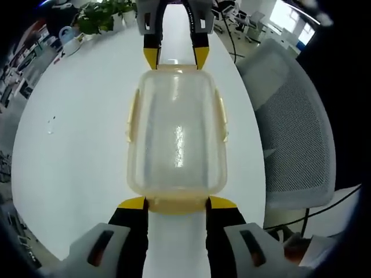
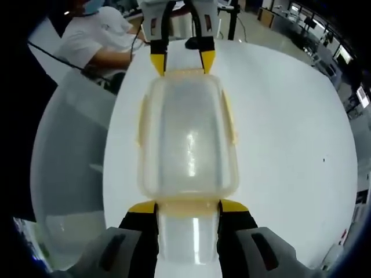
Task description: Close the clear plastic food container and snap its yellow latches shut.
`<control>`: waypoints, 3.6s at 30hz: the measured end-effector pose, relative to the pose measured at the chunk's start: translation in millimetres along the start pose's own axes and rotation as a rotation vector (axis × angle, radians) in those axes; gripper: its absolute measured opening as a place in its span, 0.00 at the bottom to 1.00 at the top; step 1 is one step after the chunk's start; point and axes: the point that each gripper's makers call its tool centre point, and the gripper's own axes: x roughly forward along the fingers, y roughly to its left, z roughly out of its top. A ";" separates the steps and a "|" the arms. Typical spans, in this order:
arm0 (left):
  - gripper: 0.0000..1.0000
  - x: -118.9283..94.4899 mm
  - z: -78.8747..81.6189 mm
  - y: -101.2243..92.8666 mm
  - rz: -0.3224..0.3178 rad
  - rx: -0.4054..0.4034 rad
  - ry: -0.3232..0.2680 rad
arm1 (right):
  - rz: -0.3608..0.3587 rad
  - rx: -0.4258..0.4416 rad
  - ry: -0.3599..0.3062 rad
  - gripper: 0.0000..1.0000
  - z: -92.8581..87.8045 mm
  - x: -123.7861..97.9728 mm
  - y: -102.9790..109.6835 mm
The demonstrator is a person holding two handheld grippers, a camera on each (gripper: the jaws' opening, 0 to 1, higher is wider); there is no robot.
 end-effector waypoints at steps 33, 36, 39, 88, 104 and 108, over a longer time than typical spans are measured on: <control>0.37 23.4 57.8 2.2 -0.021 0.014 0.006 | 0.015 0.035 0.018 0.37 -64.2 -10.7 0.6; 0.37 24.9 63.6 1.9 -0.018 0.011 0.004 | 0.012 0.036 0.015 0.37 -69.9 -12.3 0.3; 0.37 27.2 70.7 -0.5 -0.017 0.006 0.000 | 0.014 0.034 0.017 0.37 -76.1 -12.7 1.9; 0.38 63.2 147.8 -3.8 0.001 0.033 0.025 | 0.001 0.040 0.024 0.37 -158.5 -29.6 6.0; 0.38 67.9 148.2 -3.8 -0.006 0.023 0.046 | 0.007 0.034 0.017 0.37 -162.8 -26.0 4.8; 0.38 71.9 147.6 -4.3 -0.002 0.022 0.056 | -0.001 0.027 0.012 0.37 -163.6 -23.6 3.3</control>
